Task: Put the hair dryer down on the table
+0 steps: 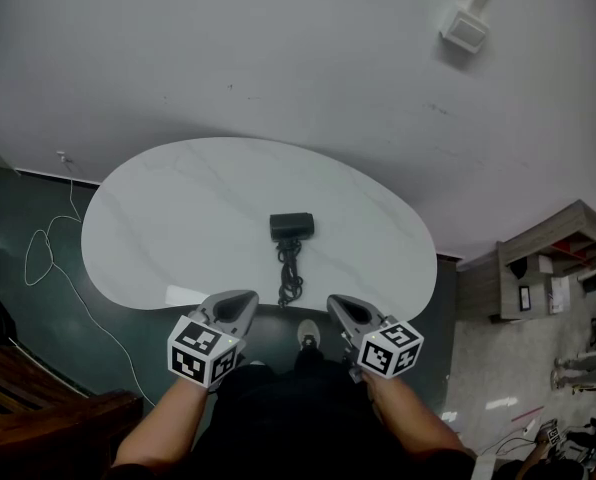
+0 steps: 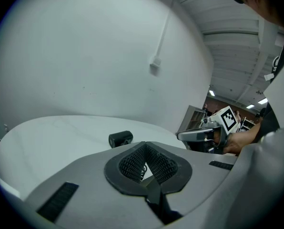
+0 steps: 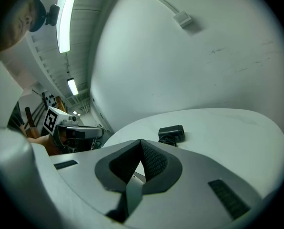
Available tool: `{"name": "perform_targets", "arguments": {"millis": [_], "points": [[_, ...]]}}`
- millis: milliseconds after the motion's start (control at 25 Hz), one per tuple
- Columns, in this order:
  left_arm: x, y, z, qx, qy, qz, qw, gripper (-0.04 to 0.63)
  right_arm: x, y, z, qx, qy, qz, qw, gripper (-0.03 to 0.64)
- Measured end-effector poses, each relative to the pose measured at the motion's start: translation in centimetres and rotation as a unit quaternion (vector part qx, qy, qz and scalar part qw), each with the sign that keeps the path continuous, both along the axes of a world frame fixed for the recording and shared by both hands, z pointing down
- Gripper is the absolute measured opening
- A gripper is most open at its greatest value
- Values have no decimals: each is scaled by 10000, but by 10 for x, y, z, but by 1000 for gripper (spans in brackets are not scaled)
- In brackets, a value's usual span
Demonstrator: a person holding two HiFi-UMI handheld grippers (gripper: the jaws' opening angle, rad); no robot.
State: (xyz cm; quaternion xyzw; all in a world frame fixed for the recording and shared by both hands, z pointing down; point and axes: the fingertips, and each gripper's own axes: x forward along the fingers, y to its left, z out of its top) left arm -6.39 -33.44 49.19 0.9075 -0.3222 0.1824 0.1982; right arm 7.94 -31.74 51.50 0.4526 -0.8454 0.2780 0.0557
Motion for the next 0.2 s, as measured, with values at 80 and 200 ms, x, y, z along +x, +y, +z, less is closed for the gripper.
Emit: {"name": "perform_targets", "arguments": {"millis": [80, 200], "points": [[1, -1, 0, 0, 0, 6, 10000, 11, 0, -2, 0, -2, 7, -10, 10000, 8], [2, -3, 1, -10, -11, 8, 10000, 11, 1, -4, 1, -6, 23, -30, 10000, 8]]}}
